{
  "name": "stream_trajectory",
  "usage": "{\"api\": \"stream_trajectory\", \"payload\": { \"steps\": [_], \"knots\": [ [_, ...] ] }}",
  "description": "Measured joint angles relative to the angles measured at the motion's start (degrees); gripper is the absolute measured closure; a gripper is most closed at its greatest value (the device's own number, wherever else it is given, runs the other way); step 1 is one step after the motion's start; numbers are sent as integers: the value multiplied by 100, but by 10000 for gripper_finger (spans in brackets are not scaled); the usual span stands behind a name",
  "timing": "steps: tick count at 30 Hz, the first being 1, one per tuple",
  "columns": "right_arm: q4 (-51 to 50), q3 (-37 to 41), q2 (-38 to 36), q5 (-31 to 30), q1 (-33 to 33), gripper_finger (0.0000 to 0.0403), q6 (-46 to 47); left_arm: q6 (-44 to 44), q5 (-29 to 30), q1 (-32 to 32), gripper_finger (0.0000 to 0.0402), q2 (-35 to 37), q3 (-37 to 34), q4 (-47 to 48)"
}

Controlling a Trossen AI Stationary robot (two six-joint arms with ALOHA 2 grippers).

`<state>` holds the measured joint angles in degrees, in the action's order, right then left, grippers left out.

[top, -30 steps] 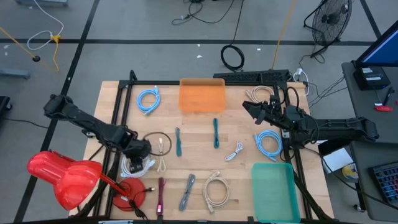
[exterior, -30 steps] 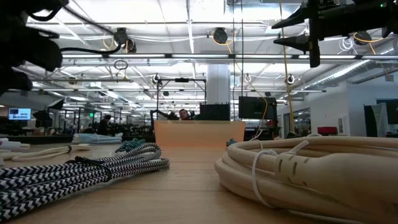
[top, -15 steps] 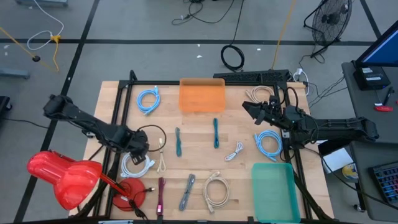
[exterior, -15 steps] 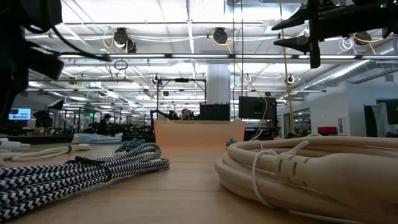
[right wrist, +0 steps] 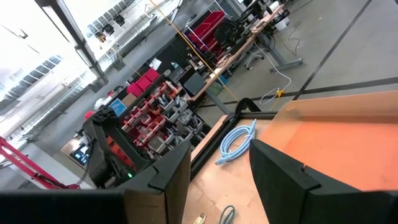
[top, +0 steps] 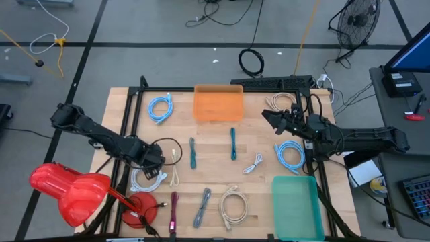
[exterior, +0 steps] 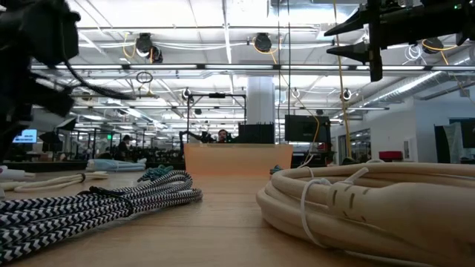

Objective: Pick & Place USB Port
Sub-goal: Put the large white charger cable into the orange bin

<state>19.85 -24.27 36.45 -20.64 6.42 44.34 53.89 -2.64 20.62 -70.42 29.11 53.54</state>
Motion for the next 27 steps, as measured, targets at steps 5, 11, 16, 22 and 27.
{"api": "stream_trajectory", "payload": {
  "steps": [5, 11, 16, 22, 27],
  "knots": [
    [-4, 0, 0, 4, -2, 248, 2, -11, 18, 22, 167, 120, -8, 76],
    [-4, 0, 0, 2, -2, 248, 0, -19, 87, -5, 167, 186, -2, 93],
    [-4, 0, 0, 2, -2, 248, 0, -62, 257, -4, 167, 176, 177, 382],
    [-4, 0, 0, 0, -2, 248, 0, -130, 188, -133, 167, 373, 320, 546],
    [-4, 0, 0, -2, -2, 248, 1, -400, 11, -23, 167, 643, 322, 583]
  ]
}}
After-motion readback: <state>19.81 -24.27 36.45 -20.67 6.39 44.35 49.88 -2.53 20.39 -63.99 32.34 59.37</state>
